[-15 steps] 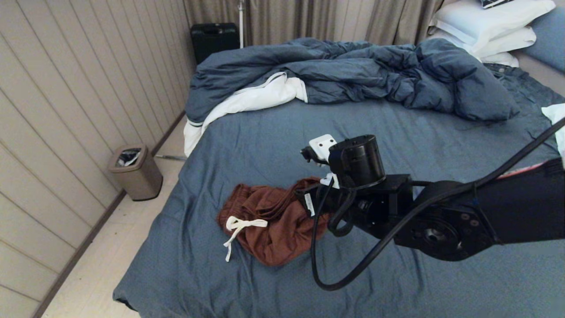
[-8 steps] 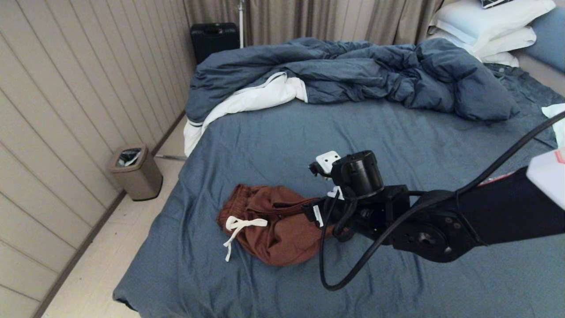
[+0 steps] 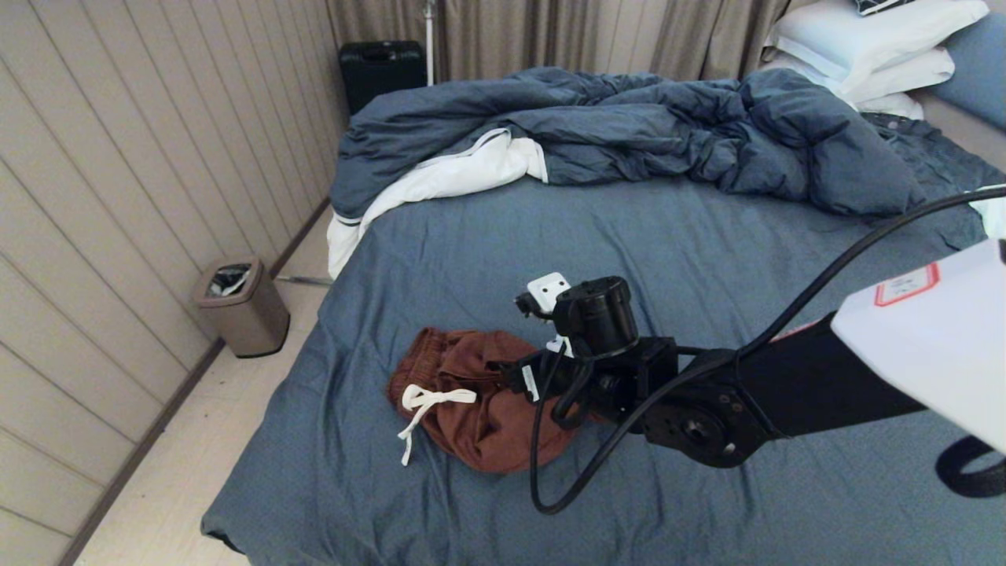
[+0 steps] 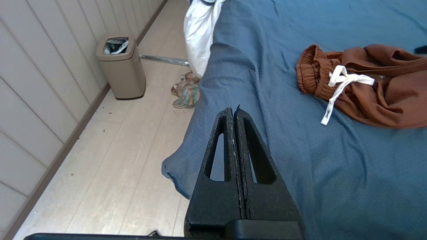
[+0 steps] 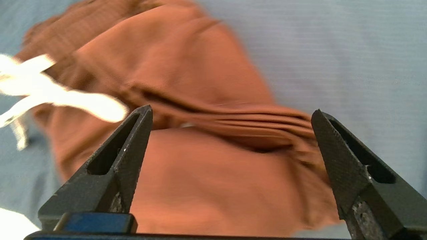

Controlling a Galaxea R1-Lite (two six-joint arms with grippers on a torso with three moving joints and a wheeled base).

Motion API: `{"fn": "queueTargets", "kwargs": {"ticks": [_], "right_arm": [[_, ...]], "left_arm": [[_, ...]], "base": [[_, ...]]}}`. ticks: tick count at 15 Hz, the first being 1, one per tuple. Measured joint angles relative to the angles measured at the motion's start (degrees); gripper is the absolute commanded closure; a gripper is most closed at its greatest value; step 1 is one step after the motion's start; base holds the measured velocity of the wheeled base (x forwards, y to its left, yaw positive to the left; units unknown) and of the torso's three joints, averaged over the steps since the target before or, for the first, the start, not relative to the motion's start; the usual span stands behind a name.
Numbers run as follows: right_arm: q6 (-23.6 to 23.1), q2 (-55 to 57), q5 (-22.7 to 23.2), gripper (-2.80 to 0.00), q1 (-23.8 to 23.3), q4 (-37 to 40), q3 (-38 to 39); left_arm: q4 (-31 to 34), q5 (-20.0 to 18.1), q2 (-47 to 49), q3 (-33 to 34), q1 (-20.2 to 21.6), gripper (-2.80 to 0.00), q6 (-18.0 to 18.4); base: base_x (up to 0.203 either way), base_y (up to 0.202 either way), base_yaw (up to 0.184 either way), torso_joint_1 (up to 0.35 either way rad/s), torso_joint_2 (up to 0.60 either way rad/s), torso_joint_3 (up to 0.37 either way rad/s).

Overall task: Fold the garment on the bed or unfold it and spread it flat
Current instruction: Unford the brown shorts

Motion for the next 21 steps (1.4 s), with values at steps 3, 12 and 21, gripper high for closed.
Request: {"fn": "queueTargets", "kwargs": {"ticks": [3, 12, 21], "right_arm": [[-0.8, 1.39, 0.16, -2.8, 1.23, -0.27, -0.11], [-3.79, 8.51, 0.22, -2.8, 1.74, -0.26, -3.89], [-4.82, 12.07, -2.23, 0.0, -1.57, -0.11, -10.38]], "left_arm": [[0.03, 0.03, 0.0, 0.04, -0.02, 0.0, 0.0], [0.0, 0.0, 0.0, -0.04, -0.02, 0.0, -0.02], [0.0, -0.02, 0.0, 0.02, -0.02, 0.0, 0.0]], "base": [[0.0, 0.0, 0.0, 0.0, 0.0, 0.0], [0.0, 0.0, 0.0, 0.0, 0.0, 0.0], [0.0, 0.0, 0.0, 0.0, 0.0, 0.0]]}}
